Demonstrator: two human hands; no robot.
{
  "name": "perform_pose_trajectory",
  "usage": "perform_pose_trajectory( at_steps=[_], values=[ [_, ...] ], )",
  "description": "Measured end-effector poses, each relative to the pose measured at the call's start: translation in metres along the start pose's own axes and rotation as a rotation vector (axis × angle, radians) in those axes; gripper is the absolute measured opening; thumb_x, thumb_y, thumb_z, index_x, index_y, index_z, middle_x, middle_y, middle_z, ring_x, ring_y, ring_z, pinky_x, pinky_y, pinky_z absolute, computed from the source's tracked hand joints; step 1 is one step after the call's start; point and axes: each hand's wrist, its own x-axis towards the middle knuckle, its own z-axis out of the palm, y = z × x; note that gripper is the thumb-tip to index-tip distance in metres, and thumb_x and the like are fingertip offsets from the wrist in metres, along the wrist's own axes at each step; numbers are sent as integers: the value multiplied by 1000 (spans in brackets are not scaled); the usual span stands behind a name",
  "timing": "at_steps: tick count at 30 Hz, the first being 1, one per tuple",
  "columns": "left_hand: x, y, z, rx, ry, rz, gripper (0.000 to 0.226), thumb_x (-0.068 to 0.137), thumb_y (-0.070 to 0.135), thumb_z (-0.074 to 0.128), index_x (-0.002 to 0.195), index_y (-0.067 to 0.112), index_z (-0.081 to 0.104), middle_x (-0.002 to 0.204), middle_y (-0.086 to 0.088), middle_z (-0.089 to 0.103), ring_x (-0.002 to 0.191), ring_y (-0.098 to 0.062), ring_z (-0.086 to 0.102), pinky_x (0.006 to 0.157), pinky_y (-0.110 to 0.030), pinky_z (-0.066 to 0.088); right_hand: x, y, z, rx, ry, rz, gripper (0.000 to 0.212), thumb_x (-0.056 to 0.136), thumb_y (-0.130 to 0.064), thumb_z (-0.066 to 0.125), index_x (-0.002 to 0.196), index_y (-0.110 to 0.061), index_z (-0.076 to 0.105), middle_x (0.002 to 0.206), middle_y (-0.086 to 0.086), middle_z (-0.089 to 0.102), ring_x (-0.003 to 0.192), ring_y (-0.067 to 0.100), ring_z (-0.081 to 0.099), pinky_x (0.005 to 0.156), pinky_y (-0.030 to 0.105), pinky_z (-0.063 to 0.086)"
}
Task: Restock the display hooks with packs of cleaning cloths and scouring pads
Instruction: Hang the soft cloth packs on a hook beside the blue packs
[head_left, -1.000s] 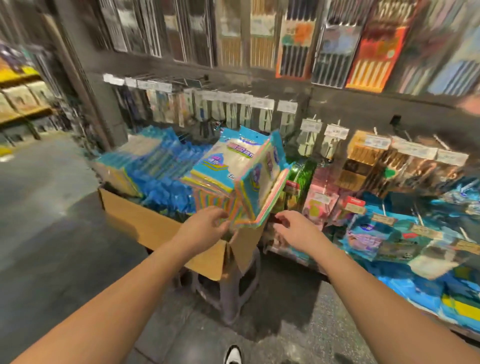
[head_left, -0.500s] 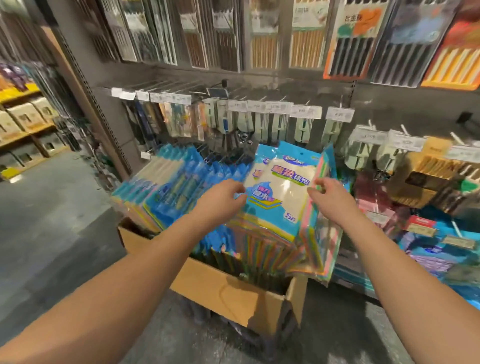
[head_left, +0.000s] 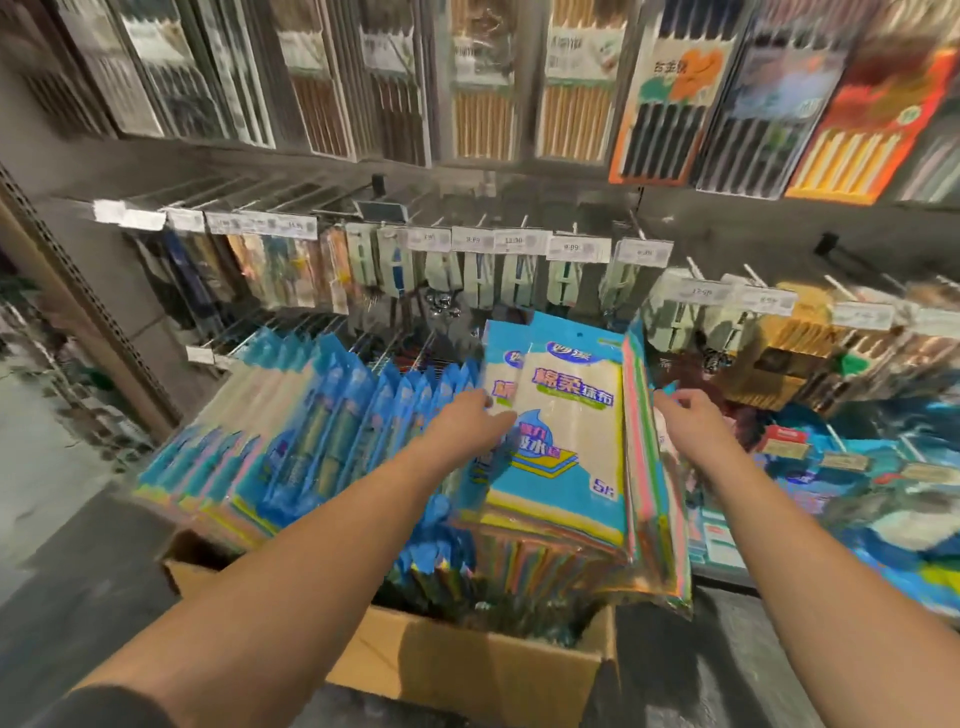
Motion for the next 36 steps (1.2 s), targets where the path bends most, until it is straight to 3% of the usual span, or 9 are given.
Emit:
perform_pose_trajectory(
  at_steps=[4,7,11,15,22,25,27,30,36],
  values=[
    [14,0,7,-162,-31,-62,59,90,51,67,135,19,47,148,-12,44,137,-31,44,106,-38,40,-1,29,15,181,-83,157,74,84,-72,44,132,-17,58,116,3,59,108,27,59,99,43,48],
    [27,-6,9,-372,-100,-172,103,73,62,80,146,9,30,150,-10,42,132,-29,49,104,-38,43,36,84,34,241,-188,138,74,75,-87,46,118,-31,68,121,0,70,107,24,68,102,48,49],
    [38,-11,12,-527,-176,-210,63,82,46,82,124,8,54,119,-4,67,86,-16,61,77,-33,46,12,76,38,389,-236,224,51,67,-85,64,95,-42,69,111,-1,75,103,24,71,100,48,51],
    [36,-12,11,-627,-262,-218,33,90,38,75,109,13,64,92,-2,74,74,-13,67,47,-23,49,-18,41,34,399,-298,302,74,68,-83,67,112,-24,72,108,3,76,102,28,72,102,51,50],
    [46,-13,18,-671,-199,-236,51,85,34,81,117,10,50,102,-12,76,85,-26,76,69,-39,63,-15,29,29,447,-368,341,79,73,-69,71,131,-18,58,116,10,73,107,30,69,98,52,51],
    [45,-9,12,-732,-258,-263,59,87,30,78,127,7,43,97,-16,76,58,-21,74,47,-29,56,-21,13,30,439,-368,316,84,86,-52,67,151,-13,31,139,8,57,94,19,66,69,35,59],
    [50,-8,13,-728,-268,-269,59,86,32,79,128,5,47,93,-16,77,61,-24,74,52,-29,56,-17,16,32,422,-350,323,87,89,-48,66,156,-16,21,149,10,45,89,14,58,56,29,52],
    [49,-3,18,-728,-265,-244,51,85,36,80,122,6,61,88,-13,79,72,-26,75,65,-35,60,-11,20,34,370,-343,289,111,72,-63,76,156,-23,17,153,11,39,108,25,59,80,44,57],
    [43,6,22,-730,-313,-263,40,83,32,82,110,6,70,94,-14,78,71,-26,75,61,-37,62,-6,22,33,171,-349,212,115,73,-71,67,159,-20,9,145,12,51,111,29,62,93,37,50]
  ],
)
